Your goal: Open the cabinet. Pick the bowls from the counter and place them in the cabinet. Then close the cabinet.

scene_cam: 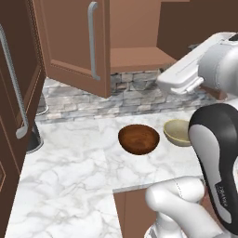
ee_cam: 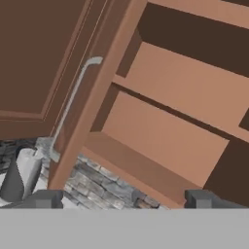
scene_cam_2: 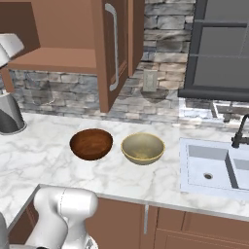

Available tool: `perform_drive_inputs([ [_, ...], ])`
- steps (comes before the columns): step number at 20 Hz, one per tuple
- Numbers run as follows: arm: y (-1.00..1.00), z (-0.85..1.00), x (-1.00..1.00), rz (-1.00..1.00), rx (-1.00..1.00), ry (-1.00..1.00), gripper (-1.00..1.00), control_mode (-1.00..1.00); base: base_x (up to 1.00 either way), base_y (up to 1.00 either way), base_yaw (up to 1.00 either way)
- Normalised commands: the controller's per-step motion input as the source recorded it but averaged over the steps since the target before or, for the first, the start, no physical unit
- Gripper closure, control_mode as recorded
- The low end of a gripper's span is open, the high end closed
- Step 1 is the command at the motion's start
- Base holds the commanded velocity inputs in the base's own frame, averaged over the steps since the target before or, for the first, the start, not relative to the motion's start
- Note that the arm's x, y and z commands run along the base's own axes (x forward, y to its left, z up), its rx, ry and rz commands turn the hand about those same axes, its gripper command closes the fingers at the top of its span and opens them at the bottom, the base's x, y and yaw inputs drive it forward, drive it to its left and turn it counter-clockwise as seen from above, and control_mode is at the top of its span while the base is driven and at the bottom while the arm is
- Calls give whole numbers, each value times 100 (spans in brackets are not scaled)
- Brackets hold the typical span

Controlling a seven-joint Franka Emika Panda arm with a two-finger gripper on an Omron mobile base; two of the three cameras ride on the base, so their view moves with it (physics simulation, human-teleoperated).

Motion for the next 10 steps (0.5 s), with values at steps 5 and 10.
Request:
perform_drive_inputs([
  [5,4,-69,36,0,0,1,-100,-100,0,0,0],
  [10,16,-39,22,0,0,0,-100,-100,0,0,0],
])
